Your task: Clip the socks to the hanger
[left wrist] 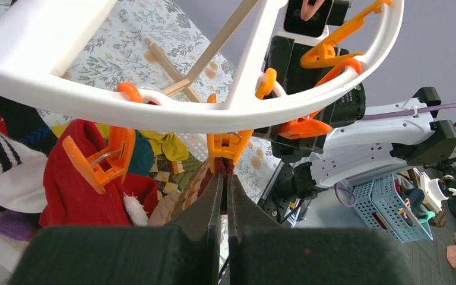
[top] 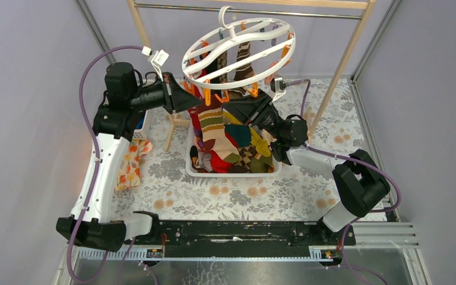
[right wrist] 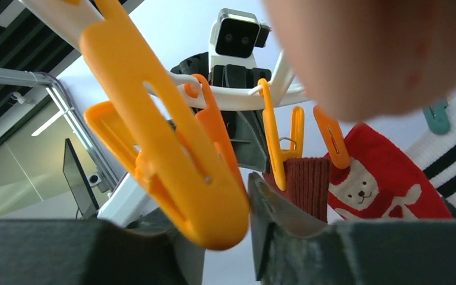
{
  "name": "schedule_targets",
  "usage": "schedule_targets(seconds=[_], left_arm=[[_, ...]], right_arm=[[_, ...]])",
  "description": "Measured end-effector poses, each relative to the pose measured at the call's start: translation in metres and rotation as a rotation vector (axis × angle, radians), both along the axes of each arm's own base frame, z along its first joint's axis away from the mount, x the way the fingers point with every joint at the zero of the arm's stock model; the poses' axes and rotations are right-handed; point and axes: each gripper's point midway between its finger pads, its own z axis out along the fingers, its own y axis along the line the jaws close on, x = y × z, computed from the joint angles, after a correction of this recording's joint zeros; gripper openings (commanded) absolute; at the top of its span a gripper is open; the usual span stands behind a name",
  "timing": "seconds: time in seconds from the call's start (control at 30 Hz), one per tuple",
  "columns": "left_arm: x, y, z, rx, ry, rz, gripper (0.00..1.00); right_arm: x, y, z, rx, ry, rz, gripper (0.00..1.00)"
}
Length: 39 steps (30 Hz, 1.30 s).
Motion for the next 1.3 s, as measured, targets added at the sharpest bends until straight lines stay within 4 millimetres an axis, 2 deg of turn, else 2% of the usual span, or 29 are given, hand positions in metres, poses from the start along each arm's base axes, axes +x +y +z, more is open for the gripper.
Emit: schedule_targets(seconds=[0.07,0.13,0.23,0.3,0.37,0.5,0.7,0.9,1.03,1.3], left_arm=[[0.000,0.001,0.001,0.003,0.000,0.006,0.05],[0.001,0.002,0.002,0.007,-0.002,0.015,0.11],[0.004,0.004,0.003,0.022,-0.010,0.045,0.35],[0.008,0.008,0.003,0.038,-0.018,0.079,0.54],[0.012,0.012,0.003,0.055,-0.024,0.116,0.62],[0.012,0.017,0.003,0.076,-0.022,0.154,0.66],[-0.003,0.017,0.014,0.056,-0.024,0.148,0.68],[-0.014,0.014,0.022,0.024,-0.007,0.127,0.68],[-0.011,0.012,0.020,0.008,0.029,0.122,0.66],[0.009,0.005,0.010,-0.013,0.104,0.119,0.61]], right_arm=[[0.000,0.000,-0.002,-0.003,0.001,-0.003,0.18],[-0.002,0.000,-0.001,-0.003,-0.009,-0.009,0.10],[-0.005,-0.002,0.004,-0.006,-0.031,-0.038,0.02],[-0.007,-0.001,0.008,-0.016,-0.045,-0.073,0.00],[-0.008,0.002,0.010,-0.041,-0.054,-0.119,0.00],[-0.008,0.018,0.004,-0.121,-0.063,-0.224,0.00],[0.004,0.035,-0.015,-0.240,-0.070,-0.386,0.00],[0.013,0.048,-0.018,-0.306,-0.100,-0.487,0.00],[0.012,0.057,-0.015,-0.326,-0.121,-0.531,0.00],[0.016,0.065,-0.019,-0.369,-0.134,-0.591,0.00]])
